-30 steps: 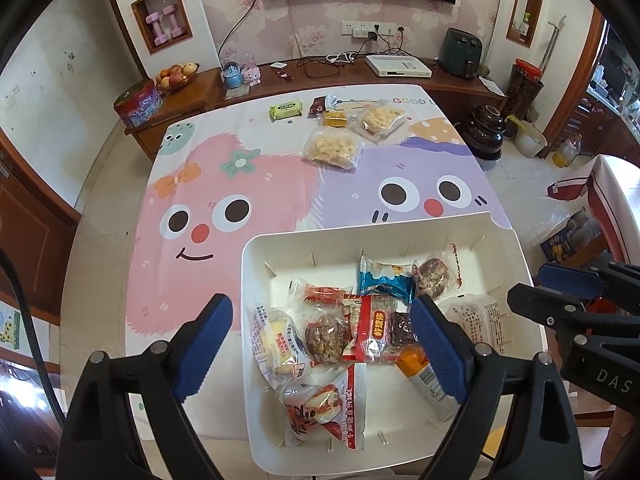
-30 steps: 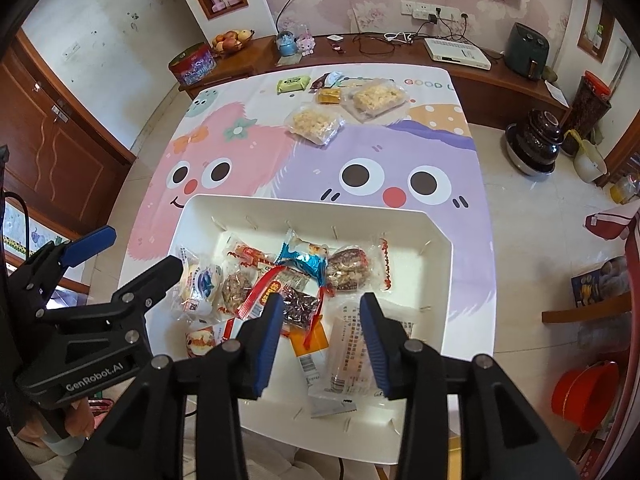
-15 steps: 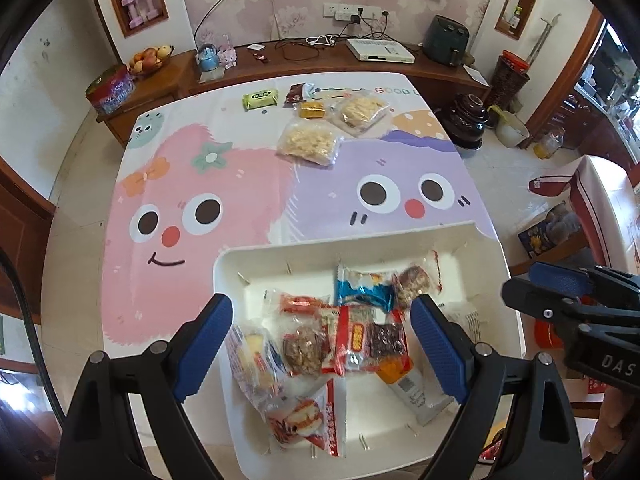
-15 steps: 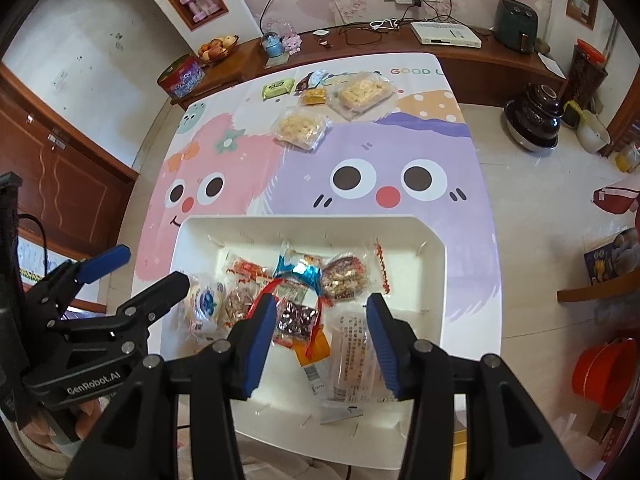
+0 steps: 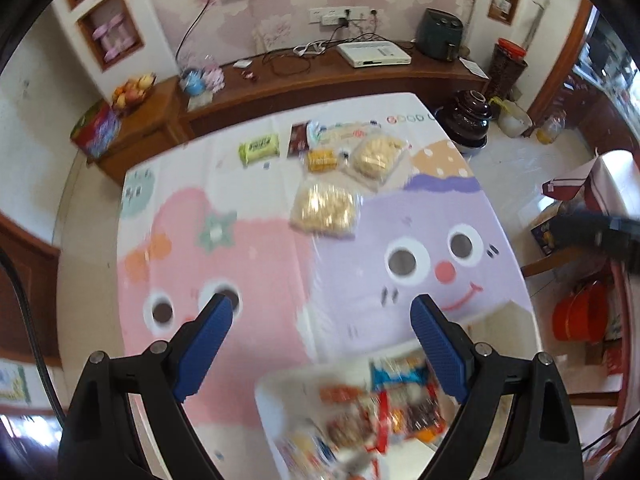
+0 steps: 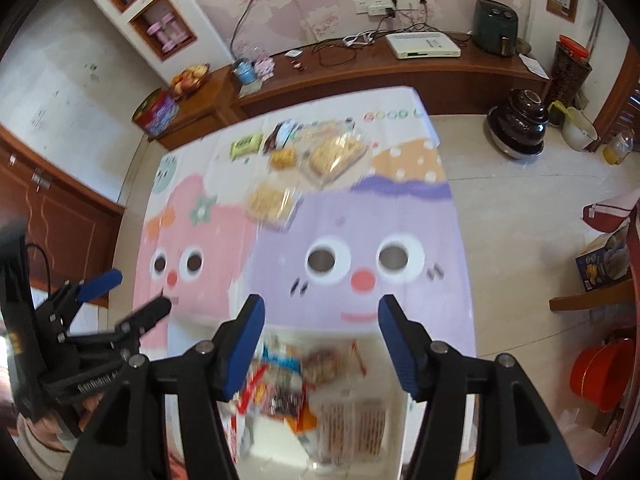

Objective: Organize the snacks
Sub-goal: 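Withdraw both tools from the tray toward the remaining snacks, then grasp a clear bread bag with the left tool while the right tool grasps another bread bag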

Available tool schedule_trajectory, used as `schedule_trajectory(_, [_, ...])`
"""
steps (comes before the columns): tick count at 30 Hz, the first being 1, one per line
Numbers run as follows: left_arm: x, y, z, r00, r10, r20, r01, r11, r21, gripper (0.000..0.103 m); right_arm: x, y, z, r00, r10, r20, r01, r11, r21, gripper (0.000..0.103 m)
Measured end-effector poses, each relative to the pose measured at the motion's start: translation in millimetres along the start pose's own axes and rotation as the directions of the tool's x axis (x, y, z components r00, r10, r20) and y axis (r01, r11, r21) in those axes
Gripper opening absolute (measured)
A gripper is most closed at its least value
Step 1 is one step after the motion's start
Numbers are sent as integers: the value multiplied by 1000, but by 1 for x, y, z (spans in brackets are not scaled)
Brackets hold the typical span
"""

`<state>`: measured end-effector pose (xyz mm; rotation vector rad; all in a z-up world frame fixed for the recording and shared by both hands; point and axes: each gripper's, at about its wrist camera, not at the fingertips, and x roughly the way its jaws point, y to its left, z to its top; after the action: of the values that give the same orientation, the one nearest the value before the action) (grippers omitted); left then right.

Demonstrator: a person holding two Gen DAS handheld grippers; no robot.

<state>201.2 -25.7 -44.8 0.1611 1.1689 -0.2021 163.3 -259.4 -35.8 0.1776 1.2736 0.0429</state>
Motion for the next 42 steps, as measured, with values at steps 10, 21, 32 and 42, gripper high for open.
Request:
schedule_trajectory(10, [92,1,67,1000,-12,-19,13,999,35,90,74,-11,113,997,17,-74,-8,992,126,62])
schedule_trajectory(21, [187,-5,79,1000,14,-9,-14,999,29,90,224,-42,164,978,110,-176,-31,916,399,70])
schedule_trajectory(32, [230,-12,81,996,27,-86,-23,999,47,90,282,-32,185,970,9,-241,94,905,415,79])
schedule_trajectory(42, [251,-1,86,987,-21,-159,17,1000,-24,95,285,-2,185,932,-196,-306,256,952,168,55])
